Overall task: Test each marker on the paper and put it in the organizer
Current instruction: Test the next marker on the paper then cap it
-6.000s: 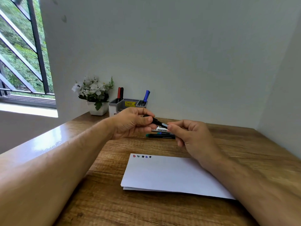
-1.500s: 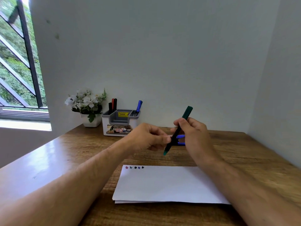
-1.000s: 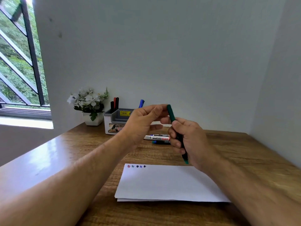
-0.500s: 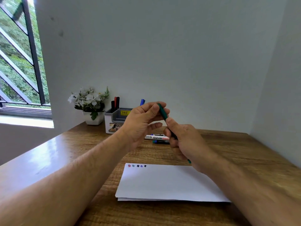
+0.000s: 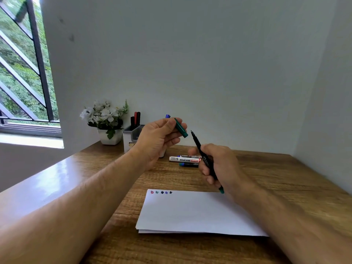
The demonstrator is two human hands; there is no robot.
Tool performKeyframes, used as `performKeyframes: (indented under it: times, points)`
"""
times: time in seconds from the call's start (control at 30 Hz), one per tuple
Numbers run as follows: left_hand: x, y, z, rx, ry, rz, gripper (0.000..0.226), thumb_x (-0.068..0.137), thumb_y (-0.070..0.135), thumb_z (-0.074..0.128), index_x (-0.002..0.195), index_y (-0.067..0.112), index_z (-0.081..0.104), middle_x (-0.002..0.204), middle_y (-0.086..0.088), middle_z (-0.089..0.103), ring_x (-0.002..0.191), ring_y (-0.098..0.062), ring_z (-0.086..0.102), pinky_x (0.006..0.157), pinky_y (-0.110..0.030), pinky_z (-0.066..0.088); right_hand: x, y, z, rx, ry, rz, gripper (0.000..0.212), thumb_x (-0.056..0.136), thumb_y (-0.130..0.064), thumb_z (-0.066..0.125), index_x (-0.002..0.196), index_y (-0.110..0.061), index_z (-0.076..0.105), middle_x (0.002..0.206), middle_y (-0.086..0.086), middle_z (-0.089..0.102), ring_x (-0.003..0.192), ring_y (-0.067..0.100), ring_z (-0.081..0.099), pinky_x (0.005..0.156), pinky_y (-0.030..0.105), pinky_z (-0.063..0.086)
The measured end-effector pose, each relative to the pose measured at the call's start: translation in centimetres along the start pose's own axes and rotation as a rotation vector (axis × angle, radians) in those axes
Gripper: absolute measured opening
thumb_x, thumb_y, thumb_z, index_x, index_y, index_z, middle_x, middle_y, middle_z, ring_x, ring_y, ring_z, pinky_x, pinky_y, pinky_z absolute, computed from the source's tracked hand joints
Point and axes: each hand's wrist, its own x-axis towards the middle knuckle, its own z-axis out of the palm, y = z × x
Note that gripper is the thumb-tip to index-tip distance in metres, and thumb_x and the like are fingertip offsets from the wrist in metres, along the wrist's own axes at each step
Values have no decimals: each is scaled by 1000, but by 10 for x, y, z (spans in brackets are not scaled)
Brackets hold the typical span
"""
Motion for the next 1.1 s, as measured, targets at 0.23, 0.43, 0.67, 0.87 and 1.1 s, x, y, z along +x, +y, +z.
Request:
performKeyframes:
  times: [0.23, 0.43, 0.67, 0.87, 1.1]
  points:
    - [1, 4, -6, 281, 64, -155, 22, 103, 23, 49, 102, 12, 68, 87, -7, 76, 81, -16, 72, 64, -25, 58, 0, -1, 2, 115, 23, -30, 15, 97, -8, 48, 104, -19, 53, 65, 7, 68, 31, 15, 43, 33, 15, 27]
    - [-1, 0, -8, 717, -12, -339, 27, 104, 14, 34, 91, 10, 57, 75, -8, 57, 66, -20, 60, 65, -33, 57, -3, -2, 7, 161, -21, -9, 30, 95, -6, 44, 88, -19, 70, 87, 13, 79, 35, 19, 56, 31, 17, 33]
    - [-5, 0, -13, 1240, -219, -392, 34, 101, 21, 39, 92, 2, 66, 72, -9, 66, 63, -19, 59, 71, -35, 51, -9, 5, 12, 164, -179, 20, 17, 89, 1, 66, 94, -16, 65, 92, 14, 79, 54, 23, 72, 35, 21, 46]
    - [-9, 11, -13, 1268, -446, -551, 20, 100, 20, 48, 84, 20, 59, 70, 0, 49, 60, -13, 43, 55, -27, 38, -11, 4, 17, 2, -188, -46, 24, 88, -34, 73, 65, -26, 72, 63, 13, 70, 44, 22, 63, 39, 24, 45]
    - [-9, 11, -12, 1261, -679, -637, 4, 92, 22, 64, 93, 23, 60, 85, -3, 55, 75, -17, 46, 62, -28, 37, -10, 9, 11, -51, -197, 14, 9, 83, -10, 63, 81, -14, 71, 69, 17, 72, 44, 24, 63, 38, 23, 46]
